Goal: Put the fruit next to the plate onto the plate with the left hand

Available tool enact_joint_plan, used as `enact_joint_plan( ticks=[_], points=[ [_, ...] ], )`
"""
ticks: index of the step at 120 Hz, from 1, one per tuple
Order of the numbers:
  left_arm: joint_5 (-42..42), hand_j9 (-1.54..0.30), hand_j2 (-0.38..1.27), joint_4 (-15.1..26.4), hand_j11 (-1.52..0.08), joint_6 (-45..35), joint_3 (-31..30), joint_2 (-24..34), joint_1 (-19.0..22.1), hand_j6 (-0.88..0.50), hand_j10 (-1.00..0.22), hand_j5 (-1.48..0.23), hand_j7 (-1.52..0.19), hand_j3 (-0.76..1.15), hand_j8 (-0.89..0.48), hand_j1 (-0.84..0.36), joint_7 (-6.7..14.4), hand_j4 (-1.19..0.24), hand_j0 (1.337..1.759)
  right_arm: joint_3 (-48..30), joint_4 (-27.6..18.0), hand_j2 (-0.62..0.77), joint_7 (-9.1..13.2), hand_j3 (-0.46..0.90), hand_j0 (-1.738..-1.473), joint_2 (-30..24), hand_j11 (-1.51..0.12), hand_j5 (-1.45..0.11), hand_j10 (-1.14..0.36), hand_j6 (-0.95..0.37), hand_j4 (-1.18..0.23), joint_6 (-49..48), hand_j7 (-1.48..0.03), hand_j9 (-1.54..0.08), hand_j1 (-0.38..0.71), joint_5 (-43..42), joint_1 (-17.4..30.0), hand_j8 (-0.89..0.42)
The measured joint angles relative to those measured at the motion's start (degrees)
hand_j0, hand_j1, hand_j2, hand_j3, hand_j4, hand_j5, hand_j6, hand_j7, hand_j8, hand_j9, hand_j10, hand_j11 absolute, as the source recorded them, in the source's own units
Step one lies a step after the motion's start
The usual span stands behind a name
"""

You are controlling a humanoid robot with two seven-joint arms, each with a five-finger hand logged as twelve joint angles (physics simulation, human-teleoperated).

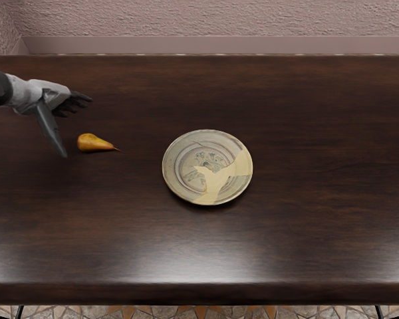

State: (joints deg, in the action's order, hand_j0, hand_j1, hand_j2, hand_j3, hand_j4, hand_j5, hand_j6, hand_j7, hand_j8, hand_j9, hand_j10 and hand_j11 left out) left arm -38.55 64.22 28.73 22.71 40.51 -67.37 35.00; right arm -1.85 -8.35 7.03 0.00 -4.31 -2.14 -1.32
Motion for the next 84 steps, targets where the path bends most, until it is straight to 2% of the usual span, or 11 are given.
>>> enact_joint_plan(
  ticks=[17, 37, 84],
  points=[
    [-8.0, 0.00, 0.00, 0.1, 0.00, -5.2, -0.2, -2.7, 0.0, 0.00, 0.00, 0.00, 0.00, 0.00, 0.00, 0.35, 0.0, 0.00, 1.658, 0.0, 0.0, 0.00, 0.0, 0.00, -1.658, 0.0, 0.00, 0.00, 0.00, 0.00, 0.00, 0.0, 0.00, 0.00, -0.35, 0.0, 0.0, 0.00],
    [-13.4, 0.00, 0.00, 0.1, 0.00, -9.7, -0.6, -4.4, 0.6, 0.00, 0.00, 0.00, 0.00, 0.00, 0.00, 0.35, 0.0, 0.00, 1.658, 0.0, 0.0, 0.00, 0.0, 0.00, -1.658, 0.0, 0.00, 0.00, 0.00, 0.00, 0.00, 0.0, 0.00, 0.00, -0.35, 0.0, 0.0, 0.00],
    [-18.2, 0.00, 0.00, -0.2, 0.00, -16.5, -3.8, -9.8, 2.0, 0.00, 0.00, 0.00, 0.00, 0.00, 0.00, 0.35, 0.0, 0.00, 1.658, 0.0, 0.0, 0.00, 0.0, 0.00, -1.658, 0.0, 0.00, 0.00, 0.00, 0.00, 0.00, 0.0, 0.00, 0.00, -0.35, 0.0, 0.0, 0.00]
  ],
)
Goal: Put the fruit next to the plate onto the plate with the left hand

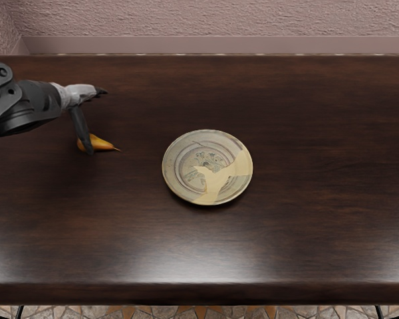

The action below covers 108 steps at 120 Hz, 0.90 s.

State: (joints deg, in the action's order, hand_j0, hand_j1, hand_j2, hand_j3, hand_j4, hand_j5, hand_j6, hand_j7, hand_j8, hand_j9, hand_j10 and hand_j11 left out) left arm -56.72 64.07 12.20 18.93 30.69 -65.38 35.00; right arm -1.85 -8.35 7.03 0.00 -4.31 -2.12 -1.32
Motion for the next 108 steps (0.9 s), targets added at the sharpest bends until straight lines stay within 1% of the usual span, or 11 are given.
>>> enact_joint_plan(
  ticks=[28, 38, 83, 108],
  points=[
    [-2.2, -0.02, 0.00, 0.2, -0.02, -4.8, -2.6, -1.2, 0.5, -0.02, -0.02, -0.02, -0.02, 0.00, -0.02, 0.33, 0.0, -0.02, 1.658, 0.0, 0.0, 0.00, 0.0, 0.00, -1.658, 0.0, 0.00, 0.00, 0.00, 0.00, 0.00, 0.0, 0.00, 0.00, -0.35, 0.0, 0.0, 0.00],
    [-2.5, -0.08, 0.01, 0.2, -0.08, -5.4, -3.3, -1.2, 1.3, -0.06, -0.06, -0.08, -0.08, 0.00, -0.06, 0.28, 0.0, -0.06, 1.658, 0.0, 0.0, 0.00, 0.0, 0.00, -1.658, 0.0, 0.00, 0.00, 0.00, 0.00, 0.00, 0.0, 0.00, 0.00, -0.35, 0.0, 0.0, 0.00],
    [-2.6, -0.37, 0.06, 0.4, -0.37, -5.8, -3.9, -1.0, 1.9, -0.29, -0.29, -0.37, -0.37, 0.00, -0.29, 0.01, 0.0, -0.29, 1.658, 0.0, 0.0, 0.00, 0.0, 0.00, -1.658, 0.0, 0.00, 0.00, 0.00, 0.00, 0.00, 0.0, 0.00, 0.00, -0.35, 0.0, 0.0, 0.00],
    [-2.6, -0.46, 0.07, 0.3, -0.46, -6.1, -3.9, -1.0, 2.4, -0.36, -0.36, -0.46, -0.46, 0.00, -0.36, -0.08, 0.0, -0.36, 1.658, 0.0, 0.0, 0.00, 0.0, 0.00, -1.658, 0.0, 0.00, 0.00, 0.00, 0.00, 0.00, 0.0, 0.00, 0.00, -0.35, 0.0, 0.0, 0.00]
  ],
)
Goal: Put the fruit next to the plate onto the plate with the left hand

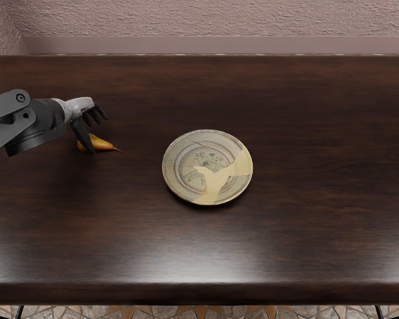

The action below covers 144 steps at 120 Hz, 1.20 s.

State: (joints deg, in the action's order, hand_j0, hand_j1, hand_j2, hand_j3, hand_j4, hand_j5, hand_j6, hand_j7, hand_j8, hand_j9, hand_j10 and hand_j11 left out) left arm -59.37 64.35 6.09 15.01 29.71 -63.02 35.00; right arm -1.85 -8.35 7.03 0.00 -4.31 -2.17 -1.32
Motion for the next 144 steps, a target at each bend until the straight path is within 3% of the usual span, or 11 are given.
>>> enact_joint_plan(
  ticks=[83, 144],
  points=[
    [-0.2, -0.51, 0.08, -5.0, -0.51, -2.9, -1.0, -1.7, 0.4, -0.39, -0.39, -0.51, -0.51, 0.00, -0.39, -0.12, 0.0, -0.39, 1.658, 0.0, 0.0, 0.00, 0.0, 0.00, -1.658, 0.0, 0.00, 0.00, 0.00, 0.00, 0.00, 0.0, 0.00, 0.00, -0.35, 0.0, 0.0, 0.00],
    [-0.2, -0.51, 0.12, -5.5, -0.51, -9.2, -4.8, -3.3, 0.4, -0.39, -0.39, -0.52, -0.52, 0.00, -0.39, -0.15, 0.0, -0.39, 1.658, 0.0, 0.0, 0.00, 0.0, 0.00, -1.658, 0.0, 0.00, 0.00, 0.00, 0.00, 0.00, 0.0, 0.00, 0.00, -0.35, 0.0, 0.0, 0.00]
  ],
)
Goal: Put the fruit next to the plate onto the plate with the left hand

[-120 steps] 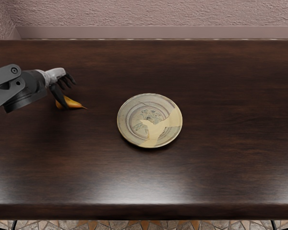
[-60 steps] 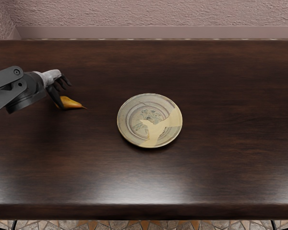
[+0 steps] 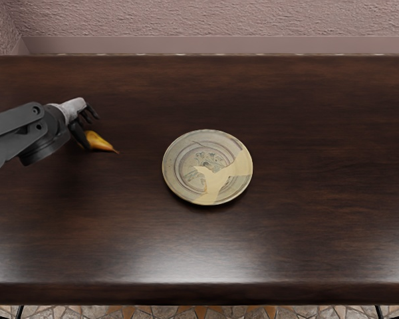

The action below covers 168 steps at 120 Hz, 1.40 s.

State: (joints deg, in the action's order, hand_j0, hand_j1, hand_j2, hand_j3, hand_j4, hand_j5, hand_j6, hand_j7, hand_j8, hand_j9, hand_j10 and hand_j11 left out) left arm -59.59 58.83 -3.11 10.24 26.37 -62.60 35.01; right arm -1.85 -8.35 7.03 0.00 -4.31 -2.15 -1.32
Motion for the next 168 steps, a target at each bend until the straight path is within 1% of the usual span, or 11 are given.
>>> enact_joint_plan(
  ticks=[16, 47, 72, 79, 99, 102, 110, 119, 135, 156, 168],
  points=[
    [0.0, -0.52, 0.10, 0.0, -0.52, -0.2, -0.3, 0.0, -0.1, -0.40, -0.40, -0.53, -0.53, 0.00, -0.40, -0.15, 0.0, -0.40, 1.658, 0.0, 0.0, 0.00, 0.0, 0.00, -1.658, 0.0, 0.00, 0.00, 0.00, 0.00, 0.00, 0.0, 0.00, 0.00, -0.35, 0.0, 0.0, 0.00],
    [0.1, -0.61, 0.10, 0.1, -0.61, -0.3, -0.7, -0.1, -0.1, -0.47, -0.47, -0.61, -0.61, 0.00, -0.47, -0.22, 0.0, -0.47, 1.658, 0.0, 0.0, 0.00, 0.0, 0.00, -1.658, 0.0, 0.00, 0.00, 0.00, 0.00, 0.00, 0.0, 0.00, 0.00, -0.35, 0.0, 0.0, 0.00],
    [0.1, -0.70, 0.14, 0.1, -0.70, -0.3, -0.9, -0.1, 0.0, -0.52, -0.52, -0.70, -0.70, 0.00, -0.52, -0.28, 0.0, -0.52, 1.656, 0.0, 0.0, 0.00, 0.0, 0.00, -1.658, 0.0, 0.00, 0.00, 0.00, 0.00, 0.00, 0.0, 0.00, 0.00, -0.35, 0.0, 0.0, 0.00],
    [0.1, -0.72, 0.16, 0.1, -0.72, -0.3, -0.9, -0.1, 0.0, -0.51, -0.54, -0.73, -0.72, 0.00, -0.53, -0.29, 0.0, -0.54, 1.655, 0.0, 0.0, 0.00, 0.0, 0.00, -1.658, 0.0, 0.00, 0.00, 0.00, 0.00, 0.00, 0.0, 0.00, 0.00, -0.35, 0.0, 0.0, 0.00],
    [0.0, -0.79, 0.18, 0.1, -0.79, -0.1, -1.0, -0.1, 0.1, -0.48, -0.56, -0.79, -0.79, 0.00, -0.50, -0.31, 0.0, -0.56, 1.650, 0.0, 0.0, 0.00, 0.0, 0.00, -1.658, 0.0, 0.00, 0.00, 0.00, 0.00, 0.00, 0.0, 0.00, 0.00, -0.35, 0.0, 0.0, 0.00],
    [-0.1, -0.80, 0.17, 0.1, -0.80, -0.1, -1.0, -0.1, 0.1, -0.49, -0.56, -0.80, -0.80, 0.00, -0.50, -0.30, 0.0, -0.56, 1.648, 0.0, 0.0, 0.00, 0.0, 0.00, -1.658, 0.0, 0.00, 0.00, 0.00, 0.00, 0.00, 0.0, 0.00, 0.00, -0.35, 0.0, 0.0, 0.00],
    [-0.3, -0.82, 0.21, 0.1, -0.82, -0.3, -1.1, -0.1, 0.4, -0.52, -0.58, -0.79, -0.81, 0.00, -0.52, -0.30, 0.0, -0.59, 1.649, 0.0, 0.0, 0.00, 0.0, 0.00, -1.658, 0.0, 0.00, 0.00, 0.00, 0.00, 0.00, 0.0, 0.00, 0.00, -0.35, 0.0, 0.0, 0.00],
    [-0.2, -0.83, 0.17, 0.1, -0.83, -0.3, -1.2, -0.1, 0.5, -0.52, -0.59, -0.79, -0.82, 0.00, -0.55, -0.27, 0.0, -0.61, 1.649, 0.0, 0.0, 0.00, 0.0, 0.00, -1.658, 0.0, 0.00, 0.00, 0.00, 0.00, 0.00, 0.0, 0.00, 0.00, -0.35, 0.0, 0.0, 0.00],
    [-0.2, -0.84, 0.19, 0.1, -0.84, -0.4, -1.6, -0.1, 0.5, -0.54, -0.60, -0.78, -0.82, 0.00, -0.59, -0.24, 0.0, -0.64, 1.650, 0.0, 0.0, 0.00, 0.0, 0.00, -1.658, 0.0, 0.00, 0.00, 0.00, 0.00, 0.00, 0.0, 0.00, 0.00, -0.35, 0.0, 0.0, 0.00],
    [-0.2, -0.85, 0.14, 0.1, -0.85, -0.4, -2.1, -0.1, 0.5, -0.57, -0.61, -0.78, -0.83, 0.00, -0.61, -0.21, 0.0, -0.65, 1.650, 0.0, 0.0, 0.00, 0.0, 0.00, -1.658, 0.0, 0.00, 0.00, 0.00, 0.00, 0.00, 0.0, 0.00, 0.00, -0.35, 0.0, 0.0, 0.00],
    [-0.3, -0.88, 0.12, 0.0, -0.88, -0.4, -2.3, -0.1, 0.6, -0.57, -0.63, -0.80, -0.85, 0.00, -0.60, -0.21, 0.0, -0.67, 1.649, 0.0, 0.0, 0.00, 0.0, 0.00, -1.658, 0.0, 0.00, 0.00, 0.00, 0.00, 0.00, 0.0, 0.00, 0.00, -0.35, 0.0, 0.0, 0.00]
  ],
)
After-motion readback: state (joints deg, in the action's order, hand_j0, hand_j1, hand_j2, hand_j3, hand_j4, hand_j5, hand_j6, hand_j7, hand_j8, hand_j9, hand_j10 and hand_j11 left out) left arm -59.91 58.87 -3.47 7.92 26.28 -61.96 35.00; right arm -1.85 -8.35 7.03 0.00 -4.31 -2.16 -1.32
